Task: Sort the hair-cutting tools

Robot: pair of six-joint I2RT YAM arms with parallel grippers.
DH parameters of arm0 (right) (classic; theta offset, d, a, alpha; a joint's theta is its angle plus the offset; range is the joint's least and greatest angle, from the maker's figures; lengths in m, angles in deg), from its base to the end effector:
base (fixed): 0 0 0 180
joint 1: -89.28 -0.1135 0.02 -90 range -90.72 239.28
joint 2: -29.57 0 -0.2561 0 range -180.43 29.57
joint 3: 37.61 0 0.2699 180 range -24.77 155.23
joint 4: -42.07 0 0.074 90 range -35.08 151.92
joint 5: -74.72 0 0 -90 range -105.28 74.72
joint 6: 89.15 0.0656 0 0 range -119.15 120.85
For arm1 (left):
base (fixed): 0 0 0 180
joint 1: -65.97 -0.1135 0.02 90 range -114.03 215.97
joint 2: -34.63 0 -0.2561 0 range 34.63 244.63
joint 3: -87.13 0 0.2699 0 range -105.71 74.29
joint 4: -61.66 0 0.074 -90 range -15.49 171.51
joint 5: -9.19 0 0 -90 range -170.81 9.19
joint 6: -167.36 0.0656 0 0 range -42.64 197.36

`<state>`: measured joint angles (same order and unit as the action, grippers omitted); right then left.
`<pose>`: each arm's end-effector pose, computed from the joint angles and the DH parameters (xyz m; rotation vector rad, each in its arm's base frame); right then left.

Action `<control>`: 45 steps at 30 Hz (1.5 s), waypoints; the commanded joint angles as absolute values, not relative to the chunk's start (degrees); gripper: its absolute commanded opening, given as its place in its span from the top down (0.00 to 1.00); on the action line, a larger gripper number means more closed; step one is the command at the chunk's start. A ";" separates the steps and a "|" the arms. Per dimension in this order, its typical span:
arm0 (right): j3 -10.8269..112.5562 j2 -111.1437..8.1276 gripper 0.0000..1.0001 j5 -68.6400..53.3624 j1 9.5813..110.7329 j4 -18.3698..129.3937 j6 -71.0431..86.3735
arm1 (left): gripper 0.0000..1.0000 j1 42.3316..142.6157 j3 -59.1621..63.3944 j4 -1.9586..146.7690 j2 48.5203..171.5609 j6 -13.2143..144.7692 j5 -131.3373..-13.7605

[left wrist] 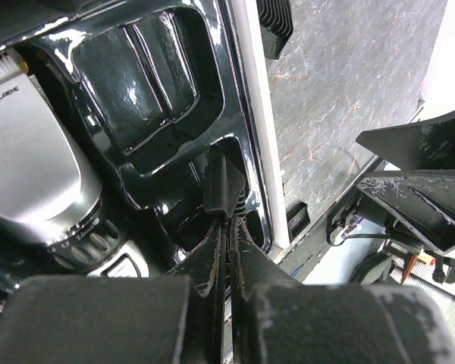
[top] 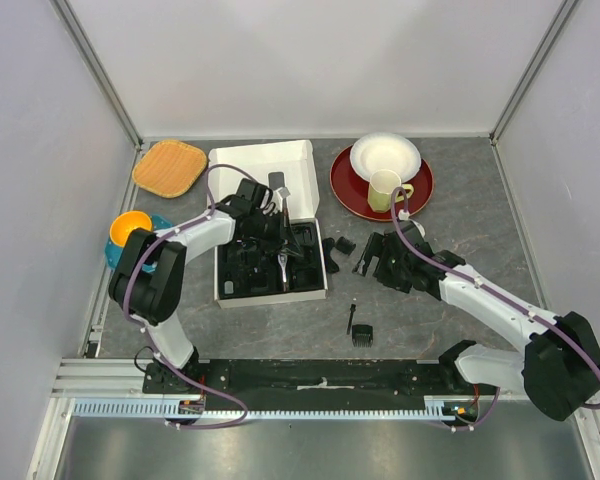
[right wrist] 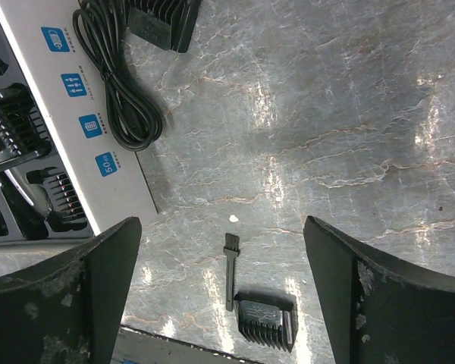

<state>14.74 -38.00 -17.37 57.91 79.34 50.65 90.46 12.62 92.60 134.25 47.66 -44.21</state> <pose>0.2298 0.1373 0.1687 0.4274 2.5348 0.5322 0.3277 -0.1923 0.1464 0.1478 2.6783 -1.1568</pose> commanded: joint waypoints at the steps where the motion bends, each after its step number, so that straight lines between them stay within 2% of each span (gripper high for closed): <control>1: 13.90 -38.10 0.04 -17.04 57.99 77.77 48.93 | 0.98 90.32 9.69 94.02 136.67 50.64 -39.51; 8: 13.20 -38.01 0.04 -17.13 57.99 77.77 48.66 | 0.95 90.14 8.63 94.28 139.05 49.67 -38.71; 9: 13.03 -37.93 0.04 -17.21 57.99 77.86 48.75 | 0.92 90.14 8.72 94.20 139.05 49.50 -39.06; 11: 12.94 -37.93 0.04 -17.13 57.91 77.77 48.93 | 0.79 90.06 8.72 95.42 138.79 49.84 -41.95; 17: 12.50 -37.23 0.05 -17.13 57.99 77.68 49.37 | 0.57 90.06 9.07 98.32 136.68 52.04 -49.25; 23: 11.97 -38.71 0.05 -17.30 57.99 76.98 49.45 | 0.49 90.14 9.25 99.29 132.90 51.34 -52.94; 28: 11.71 -39.51 0.05 -16.95 57.99 76.36 49.80 | 0.50 90.14 8.90 99.91 129.56 50.73 -54.53; 34: 11.53 -39.86 0.05 -16.95 57.99 76.10 50.33 | 0.62 90.23 8.46 97.72 127.45 49.41 -52.34; 45: 10.91 -41.18 0.06 -16.77 57.91 75.83 50.51 | 0.62 93.39 9.77 88.76 131.58 43.79 -50.40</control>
